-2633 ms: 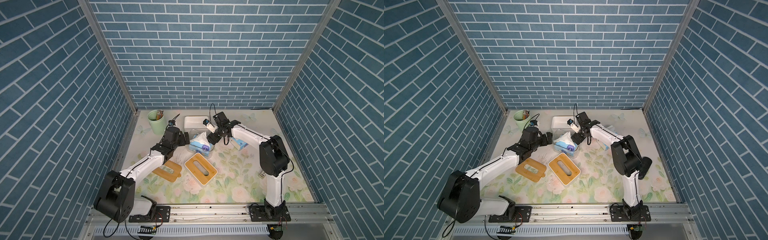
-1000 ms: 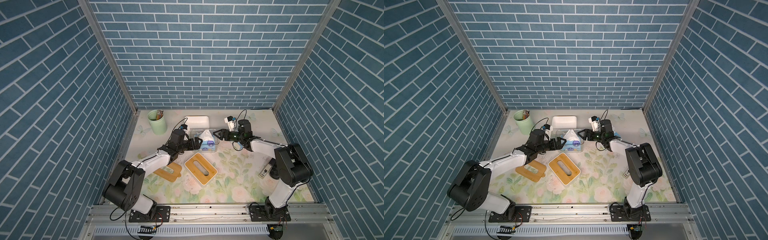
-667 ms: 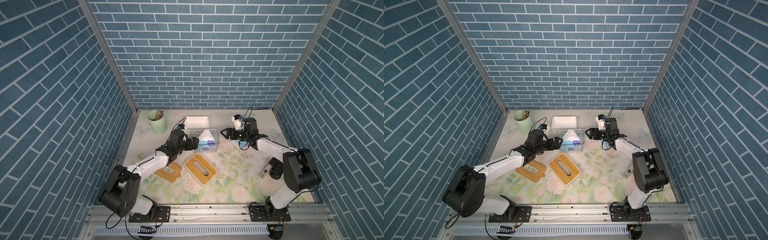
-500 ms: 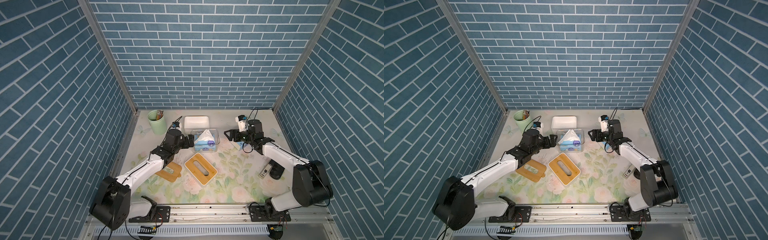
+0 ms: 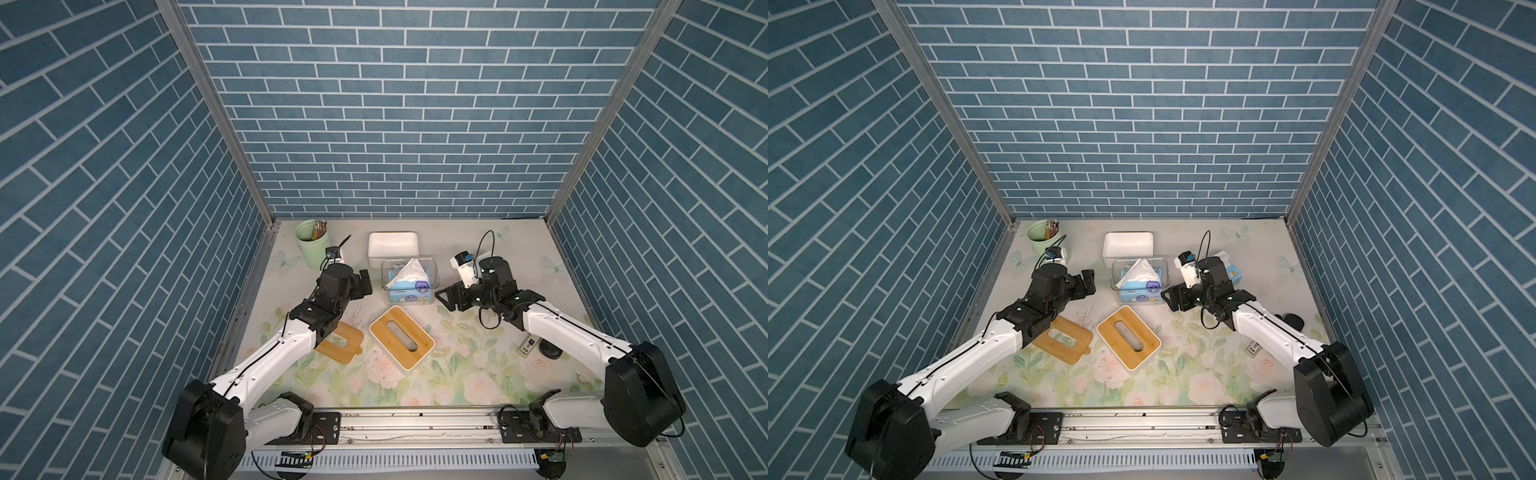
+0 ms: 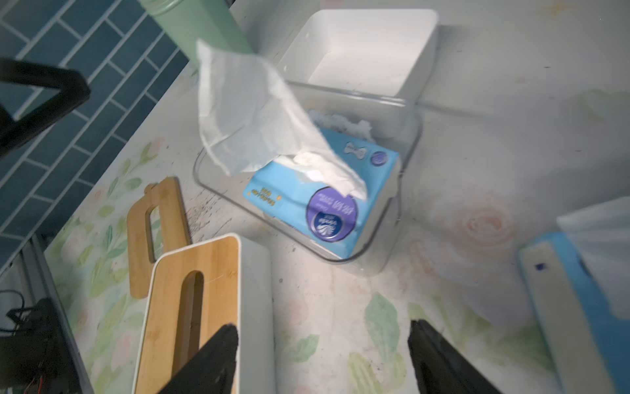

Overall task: Put the tissue paper into the tissue box
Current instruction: Pick up the box lid from the center of the board.

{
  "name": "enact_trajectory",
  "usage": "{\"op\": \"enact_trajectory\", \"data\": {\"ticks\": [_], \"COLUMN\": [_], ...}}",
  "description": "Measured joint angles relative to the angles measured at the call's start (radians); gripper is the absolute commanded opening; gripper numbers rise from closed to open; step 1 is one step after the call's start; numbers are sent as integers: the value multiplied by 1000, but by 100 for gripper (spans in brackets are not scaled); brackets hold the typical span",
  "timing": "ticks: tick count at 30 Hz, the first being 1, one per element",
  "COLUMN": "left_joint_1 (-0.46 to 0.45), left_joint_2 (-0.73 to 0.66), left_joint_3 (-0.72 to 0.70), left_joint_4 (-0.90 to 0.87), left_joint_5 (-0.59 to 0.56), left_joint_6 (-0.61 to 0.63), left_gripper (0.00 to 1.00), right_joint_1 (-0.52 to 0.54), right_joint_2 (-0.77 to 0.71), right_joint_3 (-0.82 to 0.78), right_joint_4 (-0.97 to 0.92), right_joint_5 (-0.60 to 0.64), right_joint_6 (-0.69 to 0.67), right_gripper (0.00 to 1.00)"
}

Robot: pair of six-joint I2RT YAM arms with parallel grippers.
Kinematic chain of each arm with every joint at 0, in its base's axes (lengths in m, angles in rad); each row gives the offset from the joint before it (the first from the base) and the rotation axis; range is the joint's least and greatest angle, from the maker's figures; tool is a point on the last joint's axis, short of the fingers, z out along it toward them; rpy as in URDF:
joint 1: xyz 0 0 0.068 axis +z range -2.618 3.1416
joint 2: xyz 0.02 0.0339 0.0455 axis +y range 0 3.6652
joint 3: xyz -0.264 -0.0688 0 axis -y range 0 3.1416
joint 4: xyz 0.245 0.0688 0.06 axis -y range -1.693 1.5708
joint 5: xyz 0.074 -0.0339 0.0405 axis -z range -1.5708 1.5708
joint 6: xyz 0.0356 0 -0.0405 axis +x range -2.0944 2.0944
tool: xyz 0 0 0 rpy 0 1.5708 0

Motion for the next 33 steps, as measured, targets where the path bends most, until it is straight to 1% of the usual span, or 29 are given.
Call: {"op": "enact_trajectory", "data": {"ticks": [5, 9, 15, 19, 22, 26, 30, 33], "left_joint_1": [121, 180, 291, 368, 415, 467, 515, 541], "left_joint_2": [-87, -125, -145, -144, -119, -71, -46, -41], "left_joint_3": [-89, -121, -146, -140, -103, -16, 47, 62], "left_joint_4": [-61, -108, -140, -126, -108, -59, -17, 8], "left_joint_5": [19, 45, 87, 95, 96, 93, 94, 94], "left_joint_6": [-43, -83, -133, -148, -159, -174, -188, -195], "left_gripper": [96, 95, 95, 98, 99, 100, 100, 100], "right_joint_1": [121, 209, 399, 491, 537, 583, 605, 610], "right_joint_2": [31, 95, 207, 309, 414, 555, 695, 784], "right_joint_3": [8, 51, 156, 250, 348, 483, 636, 728], "right_joint_4": [-3, -5, 37, 64, 62, 39, -12, -49], "right_joint_5": [-8, 9, 74, 137, 203, 277, 330, 349], "right_joint_6": [-32, -45, -45, -39, -38, -39, -39, -39], "right_gripper": [81, 81, 80, 79, 78, 78, 77, 78]}}
